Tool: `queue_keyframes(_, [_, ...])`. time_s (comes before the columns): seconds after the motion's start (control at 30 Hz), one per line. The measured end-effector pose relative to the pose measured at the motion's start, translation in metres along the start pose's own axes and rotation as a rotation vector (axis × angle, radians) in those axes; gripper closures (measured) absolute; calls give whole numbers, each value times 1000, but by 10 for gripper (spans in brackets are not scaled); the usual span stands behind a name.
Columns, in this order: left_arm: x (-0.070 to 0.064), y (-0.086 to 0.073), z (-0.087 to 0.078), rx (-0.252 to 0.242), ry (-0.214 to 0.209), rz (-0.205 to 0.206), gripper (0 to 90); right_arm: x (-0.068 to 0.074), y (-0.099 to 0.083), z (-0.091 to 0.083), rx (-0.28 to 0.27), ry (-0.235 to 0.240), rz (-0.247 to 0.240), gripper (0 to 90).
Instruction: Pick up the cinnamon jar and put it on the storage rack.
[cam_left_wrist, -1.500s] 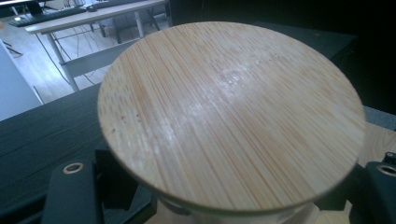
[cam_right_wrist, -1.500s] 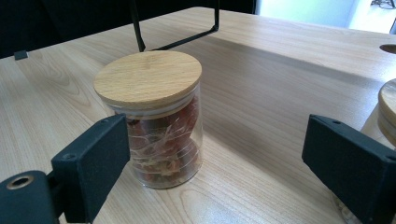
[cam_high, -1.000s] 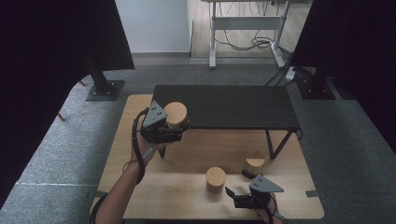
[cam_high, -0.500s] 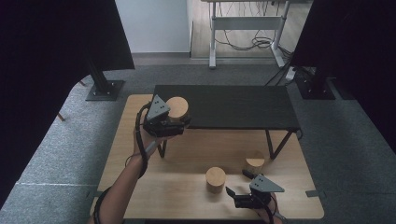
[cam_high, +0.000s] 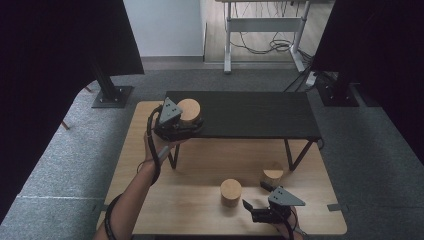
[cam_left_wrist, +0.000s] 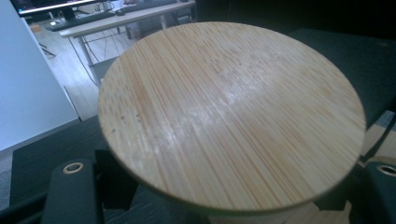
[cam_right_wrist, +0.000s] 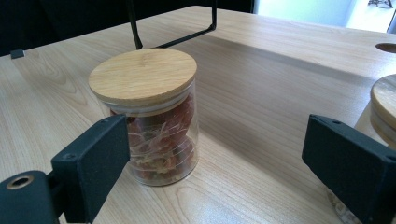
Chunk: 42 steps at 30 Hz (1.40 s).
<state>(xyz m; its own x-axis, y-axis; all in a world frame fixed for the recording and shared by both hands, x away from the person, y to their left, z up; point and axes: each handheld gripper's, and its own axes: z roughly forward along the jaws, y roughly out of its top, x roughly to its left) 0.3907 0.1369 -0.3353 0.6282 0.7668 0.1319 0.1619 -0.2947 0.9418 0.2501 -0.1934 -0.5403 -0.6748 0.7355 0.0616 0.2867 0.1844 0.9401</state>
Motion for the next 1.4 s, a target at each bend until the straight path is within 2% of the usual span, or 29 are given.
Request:
queue_keyframes(0.3, [5, 4, 8, -3, 28, -5, 255, 0, 0, -1, -1, -3, -2, 70])
queue_keyframes(0.63, [13, 5, 20, 33, 55, -15, 255, 0, 0, -1, -2, -6, -3, 70])
queue_keyframes(0.8, [18, 3, 23, 49, 69, -30, 255, 0, 0, -1, 1, -4, -6, 70])
queue_keyframes(1.3, [27, -3, 29, 73, 68, -78, 250, 0, 0, -1, 1, -7, -7, 70])
queue_keyframes(1.33, [29, -3, 29, 75, 64, -99, 250, 0, 0, -1, 1, -7, -7, 70])
queue_keyframes(1.4, [30, -3, 29, 75, 64, -105, 248, 0, 0, -1, 0, -7, -7, 70])
